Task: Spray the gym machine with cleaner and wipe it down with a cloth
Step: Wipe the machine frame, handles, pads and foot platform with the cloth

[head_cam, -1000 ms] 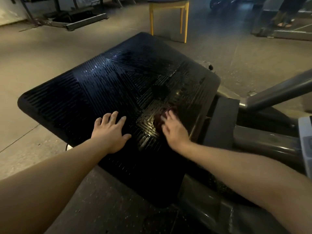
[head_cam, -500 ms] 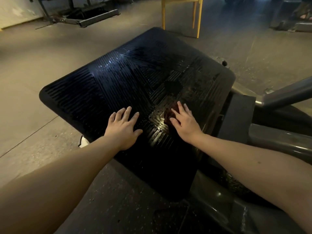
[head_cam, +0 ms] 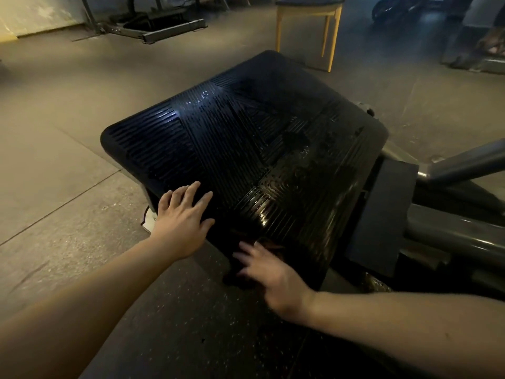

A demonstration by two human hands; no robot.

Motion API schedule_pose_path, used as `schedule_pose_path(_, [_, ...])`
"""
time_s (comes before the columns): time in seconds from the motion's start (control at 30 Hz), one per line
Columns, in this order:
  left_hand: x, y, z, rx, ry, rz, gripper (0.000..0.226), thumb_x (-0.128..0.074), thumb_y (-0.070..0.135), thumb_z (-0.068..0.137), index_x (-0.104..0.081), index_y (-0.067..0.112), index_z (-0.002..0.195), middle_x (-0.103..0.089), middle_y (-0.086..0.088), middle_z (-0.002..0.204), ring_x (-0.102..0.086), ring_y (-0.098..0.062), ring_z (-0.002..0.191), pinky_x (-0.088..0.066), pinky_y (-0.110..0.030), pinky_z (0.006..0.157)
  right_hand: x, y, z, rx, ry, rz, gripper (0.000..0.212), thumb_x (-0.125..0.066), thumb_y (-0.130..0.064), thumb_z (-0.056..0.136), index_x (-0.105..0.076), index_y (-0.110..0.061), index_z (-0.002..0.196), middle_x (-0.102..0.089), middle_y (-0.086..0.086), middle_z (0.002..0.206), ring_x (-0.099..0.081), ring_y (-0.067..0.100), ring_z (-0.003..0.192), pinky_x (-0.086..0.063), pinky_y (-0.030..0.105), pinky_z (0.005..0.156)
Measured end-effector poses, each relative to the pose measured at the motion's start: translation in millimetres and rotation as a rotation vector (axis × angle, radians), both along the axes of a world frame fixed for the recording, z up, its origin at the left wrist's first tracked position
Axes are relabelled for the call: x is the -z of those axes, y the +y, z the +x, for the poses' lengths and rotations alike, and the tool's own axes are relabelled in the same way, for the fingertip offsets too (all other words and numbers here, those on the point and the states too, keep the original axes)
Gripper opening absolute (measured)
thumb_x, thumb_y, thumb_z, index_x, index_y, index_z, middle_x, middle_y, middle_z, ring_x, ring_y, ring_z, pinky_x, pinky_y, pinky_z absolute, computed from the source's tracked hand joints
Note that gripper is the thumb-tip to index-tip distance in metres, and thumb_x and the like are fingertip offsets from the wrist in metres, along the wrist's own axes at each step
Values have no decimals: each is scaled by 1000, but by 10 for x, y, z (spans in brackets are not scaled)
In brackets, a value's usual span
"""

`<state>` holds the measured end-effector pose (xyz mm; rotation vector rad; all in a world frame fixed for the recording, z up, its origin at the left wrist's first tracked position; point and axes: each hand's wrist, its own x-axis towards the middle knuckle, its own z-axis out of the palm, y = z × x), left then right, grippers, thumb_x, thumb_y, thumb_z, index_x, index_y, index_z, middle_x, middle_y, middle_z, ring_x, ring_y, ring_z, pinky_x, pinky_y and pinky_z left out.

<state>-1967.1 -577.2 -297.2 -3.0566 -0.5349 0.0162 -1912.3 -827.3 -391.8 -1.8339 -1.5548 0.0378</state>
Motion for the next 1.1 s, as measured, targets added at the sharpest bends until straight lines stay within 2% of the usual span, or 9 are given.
schedule_pose_path(0.2, [-63, 169, -70, -66, -32, -28, 71, -42, 58, 103, -17, 32, 163, -5, -1, 172, 1, -28, 156, -7, -52, 126, -131, -17, 597, -199, -245, -115, 23, -70, -4, 94, -72, -7, 117, -59, 10, 148, -37, 24, 151, -23, 50, 127])
schedule_pose_path(0.3, [-77, 202, -154, -76, -37, -34, 72, -41, 61, 103, -17, 32, 164, -3, -2, 173, 2, -28, 157, -5, -52, 127, -192, -80, 1127, 84, -223, -136, 29, -66, -7, 95, -69, -8, 123, -57, 9, 149, -39, 28, 150, -24, 50, 126])
schedule_pose_path(0.37, [-88, 205, -193, -89, -50, -45, 73, -41, 63, 102, -16, 32, 164, -1, -2, 173, 4, -27, 157, -3, -50, 127, -246, -87, 1350, 409, -49, -179, 41, -63, -4, 97, -61, -9, 138, -47, 9, 157, -30, 29, 153, -21, 53, 127])
schedule_pose_path(0.47, [-85, 244, -205, -114, -77, -64, 73, -41, 63, 102, -15, 32, 164, 0, -3, 173, 5, -27, 157, -1, -50, 126, -328, 147, 1079, 659, 206, -160, 53, -56, -16, 105, -43, -18, 156, -26, 7, 169, -23, 28, 156, -16, 34, 125])
schedule_pose_path(0.53, [-65, 299, -198, -113, -81, -49, 70, -38, 60, 103, -17, 33, 164, -2, -3, 173, 4, -28, 157, -2, -51, 127, -317, 384, 629, 511, 177, -73, 57, -57, -12, 103, -40, -15, 158, -26, 7, 169, -24, 20, 154, -17, 30, 125])
schedule_pose_path(0.63, [-48, 330, -158, -108, -115, -32, 65, -40, 58, 103, -23, 34, 162, -8, -3, 172, 1, -29, 156, -4, -52, 126, -222, 524, 270, 190, 19, -27, 46, -57, -11, 99, -55, -7, 145, -39, 6, 163, -22, 18, 157, -17, 39, 129])
schedule_pose_path(0.8, [-23, 321, -89, -87, -133, -42, 65, -39, 58, 103, -22, 36, 162, -6, -4, 172, 4, -26, 156, 0, -51, 126, -361, 472, 832, -171, -169, -92, 29, -72, -4, 93, -69, -3, 122, -50, 12, 155, -34, 27, 153, -25, 44, 127])
schedule_pose_path(0.97, [-56, 319, -76, -96, -82, -37, 66, -34, 60, 104, -17, 38, 164, 0, -3, 173, 9, -25, 156, 10, -48, 125, -439, 514, 1857, 259, -111, -140, 33, -56, -2, 97, -66, -3, 129, -47, 14, 157, -32, 36, 152, -13, 40, 129])
schedule_pose_path(1.1, [-129, 259, -10, -84, -78, -55, 66, -41, 53, 105, -22, 30, 164, -3, -5, 173, 7, -26, 157, 9, -48, 126, -438, 853, 1668, 693, 118, -123, 45, -53, -19, 105, -50, -16, 149, -37, 11, 164, -22, 31, 156, -8, 44, 130])
